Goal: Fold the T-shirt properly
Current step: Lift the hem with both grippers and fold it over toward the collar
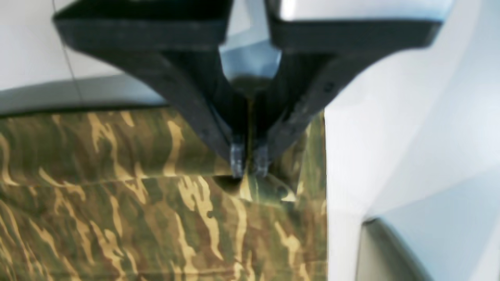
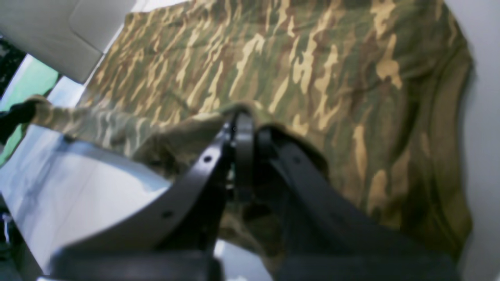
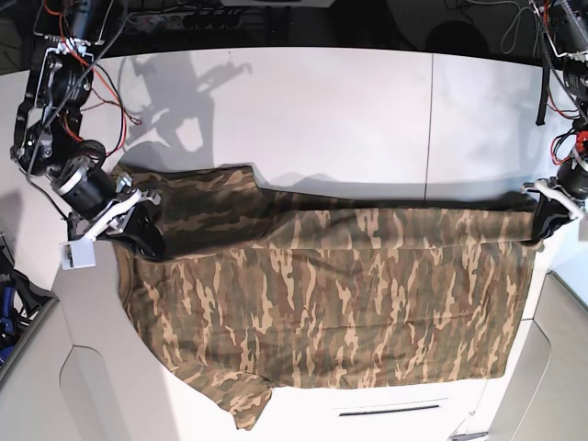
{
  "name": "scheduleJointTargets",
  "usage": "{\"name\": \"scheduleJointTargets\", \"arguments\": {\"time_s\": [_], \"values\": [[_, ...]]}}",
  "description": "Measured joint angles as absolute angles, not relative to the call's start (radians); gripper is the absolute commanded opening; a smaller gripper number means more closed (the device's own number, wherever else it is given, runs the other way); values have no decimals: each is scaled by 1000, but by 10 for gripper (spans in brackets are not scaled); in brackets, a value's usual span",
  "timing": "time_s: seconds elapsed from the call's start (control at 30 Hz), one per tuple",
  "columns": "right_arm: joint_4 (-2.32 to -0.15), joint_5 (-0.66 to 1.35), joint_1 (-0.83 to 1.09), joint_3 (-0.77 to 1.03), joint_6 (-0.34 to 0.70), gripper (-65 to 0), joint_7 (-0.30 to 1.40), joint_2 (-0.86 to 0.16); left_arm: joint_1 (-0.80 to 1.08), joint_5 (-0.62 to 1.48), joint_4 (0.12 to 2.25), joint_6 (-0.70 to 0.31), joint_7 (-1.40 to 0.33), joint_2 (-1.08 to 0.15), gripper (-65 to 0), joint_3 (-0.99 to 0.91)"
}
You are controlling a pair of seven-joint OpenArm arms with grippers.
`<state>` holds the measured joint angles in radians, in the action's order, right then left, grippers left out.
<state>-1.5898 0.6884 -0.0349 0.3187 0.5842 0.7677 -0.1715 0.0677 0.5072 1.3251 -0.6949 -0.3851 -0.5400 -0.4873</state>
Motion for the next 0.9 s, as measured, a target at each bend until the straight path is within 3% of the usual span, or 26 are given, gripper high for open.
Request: {"name": "scheduleJointTargets", "arguments": {"time_s": [0.47, 0.73, 0.77, 0.83, 0.9], "values": [[-1298, 624, -266, 319, 582, -650, 737, -169, -164, 450, 1054, -683, -312, -540, -650, -411], [-1242, 568, -319, 307, 583, -650, 711, -169, -197, 451, 1016, -683, -309, -540, -650, -411], [-1235, 563, -318, 306, 583, -611, 711, -169, -197, 452, 1016, -683, -309, -540, -602, -411], [-1227, 547, -313, 305, 580, -449, 709, -169, -197, 452, 1016, -682, -308, -540, -475, -411], [-1224, 545, -307, 305, 580, -344, 707, -170, -197, 454, 1015, -682, -308, -541, -355, -412]]}}
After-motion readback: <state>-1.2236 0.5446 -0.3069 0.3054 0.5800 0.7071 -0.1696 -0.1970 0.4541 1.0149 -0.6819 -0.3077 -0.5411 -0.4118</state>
